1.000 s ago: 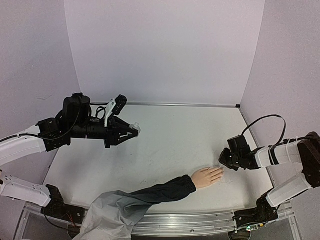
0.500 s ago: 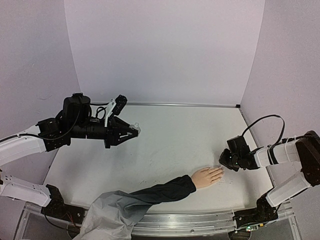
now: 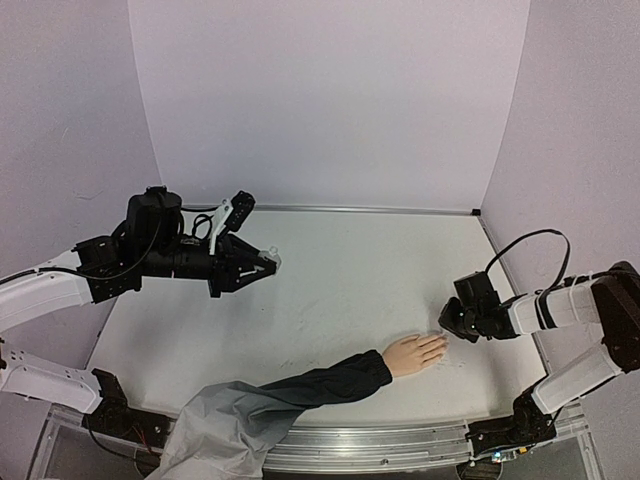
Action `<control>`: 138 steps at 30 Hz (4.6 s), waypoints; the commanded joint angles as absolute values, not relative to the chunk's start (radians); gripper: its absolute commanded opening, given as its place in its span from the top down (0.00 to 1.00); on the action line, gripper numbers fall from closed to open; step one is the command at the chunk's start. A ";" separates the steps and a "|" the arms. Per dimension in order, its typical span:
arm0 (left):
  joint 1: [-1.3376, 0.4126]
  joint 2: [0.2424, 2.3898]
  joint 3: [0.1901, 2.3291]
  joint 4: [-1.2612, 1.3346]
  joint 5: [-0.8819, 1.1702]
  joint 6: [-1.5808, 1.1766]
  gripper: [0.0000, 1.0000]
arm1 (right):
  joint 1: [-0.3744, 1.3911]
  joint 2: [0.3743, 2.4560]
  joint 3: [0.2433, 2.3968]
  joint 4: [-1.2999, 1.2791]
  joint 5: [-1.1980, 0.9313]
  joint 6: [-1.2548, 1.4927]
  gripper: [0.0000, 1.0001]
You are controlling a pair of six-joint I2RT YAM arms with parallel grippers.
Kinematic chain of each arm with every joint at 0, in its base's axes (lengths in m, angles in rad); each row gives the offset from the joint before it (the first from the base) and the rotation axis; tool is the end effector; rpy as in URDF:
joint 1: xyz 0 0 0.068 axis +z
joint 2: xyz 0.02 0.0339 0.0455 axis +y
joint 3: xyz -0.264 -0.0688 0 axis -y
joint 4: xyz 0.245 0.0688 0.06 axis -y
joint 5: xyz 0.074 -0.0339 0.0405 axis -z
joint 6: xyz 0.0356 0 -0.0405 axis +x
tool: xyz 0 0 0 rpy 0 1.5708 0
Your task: Paint the nails
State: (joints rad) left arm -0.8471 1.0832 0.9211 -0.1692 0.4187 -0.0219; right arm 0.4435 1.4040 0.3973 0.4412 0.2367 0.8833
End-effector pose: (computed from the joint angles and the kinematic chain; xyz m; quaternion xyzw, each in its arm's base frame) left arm 0.1537 -0.1958 0.3318 0.4299 0.6810 -0.3926 0.4441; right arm 0.2290 0.0995 0.1407 0.2453 0.8368 0.2131 0.4406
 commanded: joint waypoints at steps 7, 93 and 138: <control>-0.845 1.064 0.971 -0.161 0.414 -0.002 1.00 | 0.433 1.286 0.427 0.352 0.297 0.856 1.00; -0.845 1.058 0.997 -0.216 0.410 0.016 1.00 | 0.430 1.300 0.425 0.383 0.315 0.838 1.00; -0.845 1.043 0.995 -0.221 0.412 0.009 1.00 | 0.431 1.355 0.413 0.446 0.174 0.761 1.00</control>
